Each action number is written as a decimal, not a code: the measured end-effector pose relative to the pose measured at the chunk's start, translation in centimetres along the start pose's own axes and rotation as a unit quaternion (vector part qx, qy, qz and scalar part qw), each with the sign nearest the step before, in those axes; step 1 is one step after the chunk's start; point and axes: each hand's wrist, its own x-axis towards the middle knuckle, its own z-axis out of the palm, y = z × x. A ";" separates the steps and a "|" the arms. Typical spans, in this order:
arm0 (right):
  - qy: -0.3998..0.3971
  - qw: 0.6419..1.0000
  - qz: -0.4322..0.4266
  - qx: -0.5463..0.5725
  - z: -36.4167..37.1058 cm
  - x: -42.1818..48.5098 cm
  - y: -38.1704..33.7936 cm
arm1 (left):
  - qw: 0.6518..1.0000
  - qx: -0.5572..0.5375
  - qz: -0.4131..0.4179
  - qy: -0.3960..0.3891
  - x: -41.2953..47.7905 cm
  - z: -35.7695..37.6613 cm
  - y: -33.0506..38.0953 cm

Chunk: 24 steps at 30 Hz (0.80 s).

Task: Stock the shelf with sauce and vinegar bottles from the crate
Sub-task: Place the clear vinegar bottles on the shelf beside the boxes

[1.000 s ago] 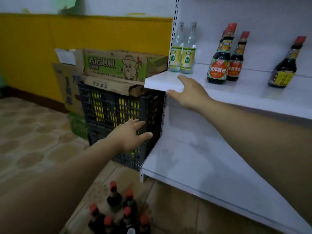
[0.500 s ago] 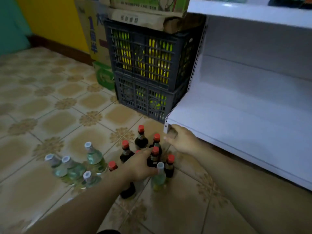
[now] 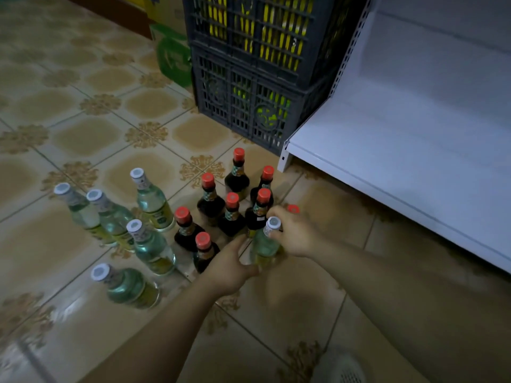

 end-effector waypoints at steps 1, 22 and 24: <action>0.013 1.000 0.000 0.002 0.3 -0.1 0.0 | 1.000 0.004 0.010 -0.003 0.0 0.1 -0.1; 0.109 0.927 -0.023 0.358 -11.6 -2.1 -7.6 | 0.925 -0.346 0.143 -0.065 -3.9 -3.7 7.3; 0.044 0.922 0.012 0.385 -10.6 -2.4 -7.2 | 0.906 -0.393 0.125 -0.095 -4.1 -4.0 7.2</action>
